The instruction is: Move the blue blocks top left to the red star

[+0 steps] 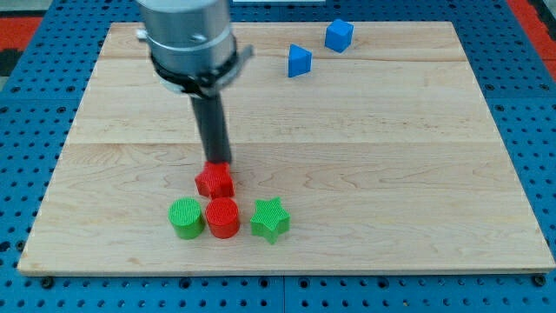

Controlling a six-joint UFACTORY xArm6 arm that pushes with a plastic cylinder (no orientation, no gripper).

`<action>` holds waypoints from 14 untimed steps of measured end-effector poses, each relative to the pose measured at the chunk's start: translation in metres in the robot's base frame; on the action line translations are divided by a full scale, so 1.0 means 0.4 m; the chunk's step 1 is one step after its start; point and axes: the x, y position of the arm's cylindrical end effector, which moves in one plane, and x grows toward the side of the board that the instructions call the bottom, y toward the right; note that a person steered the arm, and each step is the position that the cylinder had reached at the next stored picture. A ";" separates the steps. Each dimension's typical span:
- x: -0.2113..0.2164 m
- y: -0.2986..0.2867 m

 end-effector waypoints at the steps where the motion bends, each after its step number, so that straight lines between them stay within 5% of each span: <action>1: 0.033 0.047; 3: -0.287 0.509; 5: -0.594 0.561; 7: -0.697 0.321; 8: -0.741 0.353; 10: -0.748 0.314; 12: -0.699 -0.080; 14: -0.308 0.143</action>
